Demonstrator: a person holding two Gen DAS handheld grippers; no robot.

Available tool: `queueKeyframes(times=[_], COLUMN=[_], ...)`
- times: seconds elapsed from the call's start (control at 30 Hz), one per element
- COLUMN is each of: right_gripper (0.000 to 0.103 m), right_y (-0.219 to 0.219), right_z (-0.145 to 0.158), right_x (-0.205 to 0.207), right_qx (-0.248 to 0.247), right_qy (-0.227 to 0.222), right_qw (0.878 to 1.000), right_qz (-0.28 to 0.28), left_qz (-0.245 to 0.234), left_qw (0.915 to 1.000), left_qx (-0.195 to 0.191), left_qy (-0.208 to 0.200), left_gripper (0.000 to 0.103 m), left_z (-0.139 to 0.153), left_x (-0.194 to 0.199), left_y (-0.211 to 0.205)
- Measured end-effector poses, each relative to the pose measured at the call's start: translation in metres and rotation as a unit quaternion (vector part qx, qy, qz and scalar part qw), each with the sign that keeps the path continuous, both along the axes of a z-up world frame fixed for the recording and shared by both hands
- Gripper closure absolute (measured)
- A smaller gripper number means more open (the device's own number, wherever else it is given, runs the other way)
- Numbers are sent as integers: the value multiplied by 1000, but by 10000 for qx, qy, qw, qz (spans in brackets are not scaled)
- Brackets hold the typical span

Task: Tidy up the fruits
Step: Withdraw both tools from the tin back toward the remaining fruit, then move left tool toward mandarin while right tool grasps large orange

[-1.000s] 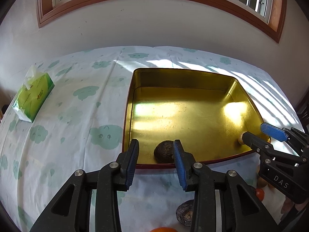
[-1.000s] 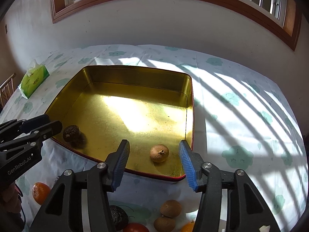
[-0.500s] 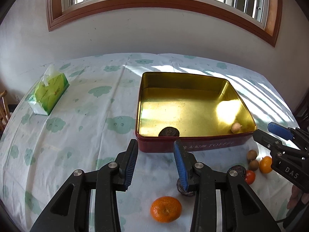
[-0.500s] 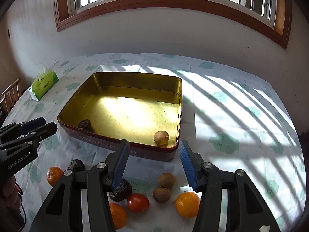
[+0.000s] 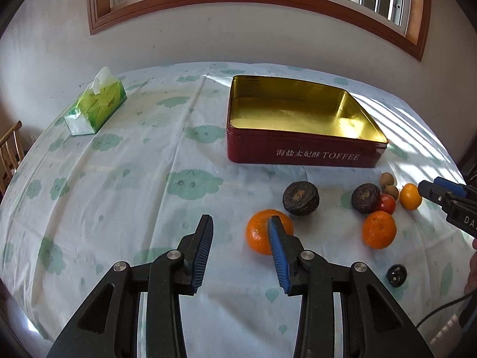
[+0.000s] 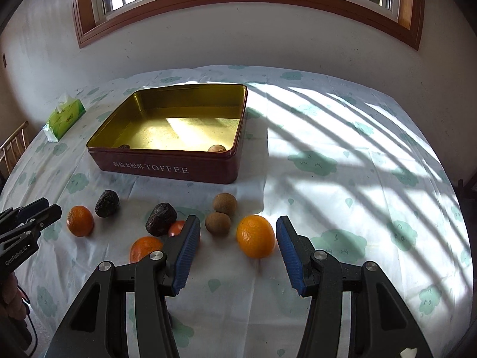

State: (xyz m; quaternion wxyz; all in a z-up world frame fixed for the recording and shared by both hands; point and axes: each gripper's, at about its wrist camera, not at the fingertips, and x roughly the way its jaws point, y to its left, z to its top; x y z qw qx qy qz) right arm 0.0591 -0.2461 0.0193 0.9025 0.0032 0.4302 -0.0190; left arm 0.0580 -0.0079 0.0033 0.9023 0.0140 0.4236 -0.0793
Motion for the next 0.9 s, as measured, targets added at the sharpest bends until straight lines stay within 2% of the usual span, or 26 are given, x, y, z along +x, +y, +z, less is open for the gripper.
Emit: queueKeyframes(times=[0.33,0.63,0.9], right_gripper=[53,53,53], right_y=[-17,-15,-13], right_z=[-28,-44,-51], right_x=[-39,-50,-49], right_qx=[62,168,110], right_qy=[341,496,459], right_qw=[9993,9985,9988], right_qz=[-149,-176,-146], left_qz=[-131,0,27], left_qw=[9998,9999,9999], left_qx=[168,101,101], left_qy=[58,110,133], left_gripper=[63,63,63], left_z=[-23,-31,-39], left_x=[-39,-43,-42], left_y=[-12,-3,-1])
